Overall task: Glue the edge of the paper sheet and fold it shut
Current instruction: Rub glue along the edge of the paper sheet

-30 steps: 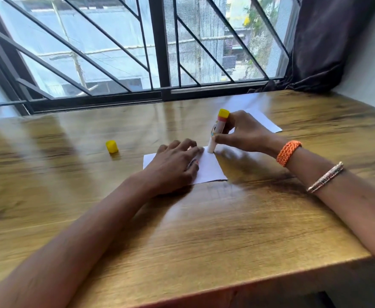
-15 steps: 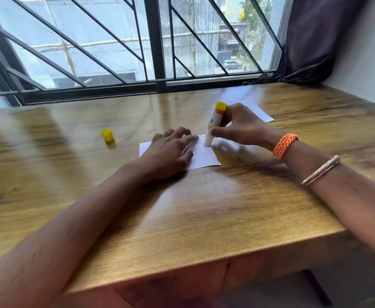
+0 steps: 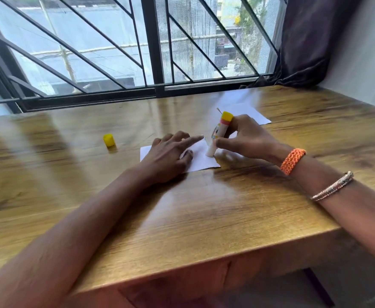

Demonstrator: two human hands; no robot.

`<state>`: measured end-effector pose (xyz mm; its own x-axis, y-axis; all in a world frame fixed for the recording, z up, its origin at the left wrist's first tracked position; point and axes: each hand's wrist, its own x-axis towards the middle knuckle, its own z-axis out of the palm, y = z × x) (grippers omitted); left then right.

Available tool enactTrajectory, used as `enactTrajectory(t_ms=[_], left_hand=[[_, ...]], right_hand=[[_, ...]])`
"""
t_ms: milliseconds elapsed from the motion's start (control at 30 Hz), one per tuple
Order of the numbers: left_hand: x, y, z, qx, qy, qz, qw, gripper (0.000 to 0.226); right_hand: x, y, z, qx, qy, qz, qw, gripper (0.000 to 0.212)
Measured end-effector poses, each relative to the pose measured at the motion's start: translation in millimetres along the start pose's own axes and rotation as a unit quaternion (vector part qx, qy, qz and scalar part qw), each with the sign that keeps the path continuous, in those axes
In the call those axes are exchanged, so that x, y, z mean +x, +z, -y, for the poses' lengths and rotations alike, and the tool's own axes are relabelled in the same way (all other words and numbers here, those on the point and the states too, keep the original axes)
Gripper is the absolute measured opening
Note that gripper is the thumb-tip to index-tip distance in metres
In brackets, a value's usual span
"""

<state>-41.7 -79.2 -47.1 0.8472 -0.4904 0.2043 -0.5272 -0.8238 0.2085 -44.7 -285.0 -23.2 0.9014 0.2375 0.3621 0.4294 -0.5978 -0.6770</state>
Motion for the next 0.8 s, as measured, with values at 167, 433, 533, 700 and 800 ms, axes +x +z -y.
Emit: enactTrajectory(t_ms=[167,433,533,700,800], left_hand=[[-1,1,1,-0.006,0.008,-0.02,1.0,0.058],[0,1,0,-0.003,-0.002,-0.018,1.0,0.052],[-1,0,0,-0.006,-0.002,-0.019,1.0,0.051],[-2,-2,-2,-0.007,-0.007,-0.018,1.0,0.051],[-4,-5,-3,0.0,-0.004,-0.008,1.0,0.048]], right_hand=[[-6,-1,4,-0.007,0.003,-0.001,1.0,0.029],[-17,-3,7,-0.009,0.004,-0.006,1.0,0.041],[-22,-4,9,-0.008,0.001,-0.005,1.0,0.037],[-27,-5,10,0.006,0.003,0.008,1.0,0.046],[-27,-6,12,0.032,0.03,0.032,0.999,0.035]])
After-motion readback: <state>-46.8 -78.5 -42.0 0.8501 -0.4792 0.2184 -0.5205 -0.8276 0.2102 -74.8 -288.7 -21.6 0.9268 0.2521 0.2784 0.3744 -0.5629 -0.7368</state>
